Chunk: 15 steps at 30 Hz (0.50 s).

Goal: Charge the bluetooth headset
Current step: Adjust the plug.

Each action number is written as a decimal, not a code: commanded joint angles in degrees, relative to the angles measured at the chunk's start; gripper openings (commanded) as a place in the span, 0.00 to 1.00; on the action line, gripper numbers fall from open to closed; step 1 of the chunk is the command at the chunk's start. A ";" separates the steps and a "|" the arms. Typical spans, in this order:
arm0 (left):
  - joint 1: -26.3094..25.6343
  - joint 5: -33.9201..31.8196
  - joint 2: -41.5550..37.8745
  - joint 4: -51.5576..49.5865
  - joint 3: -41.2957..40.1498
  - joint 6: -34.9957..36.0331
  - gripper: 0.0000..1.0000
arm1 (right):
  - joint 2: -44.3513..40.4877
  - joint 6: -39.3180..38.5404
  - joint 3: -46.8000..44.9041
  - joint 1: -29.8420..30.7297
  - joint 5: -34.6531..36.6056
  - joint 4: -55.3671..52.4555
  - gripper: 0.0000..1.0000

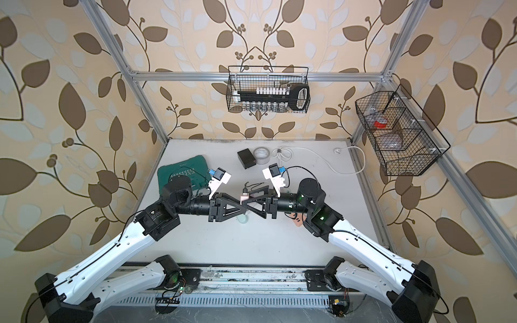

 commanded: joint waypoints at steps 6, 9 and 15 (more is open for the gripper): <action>-0.24 0.91 -1.08 -8.19 4.28 7.41 0.27 | -1.66 -7.18 5.03 -5.49 -4.10 -18.64 0.77; -0.25 2.49 -0.86 -10.49 5.49 9.01 0.27 | 0.20 -7.13 6.65 -7.39 -10.12 -22.48 0.77; -0.24 7.03 0.78 -14.22 7.63 11.06 0.26 | 1.05 -6.93 7.32 -6.84 -17.25 -22.34 0.79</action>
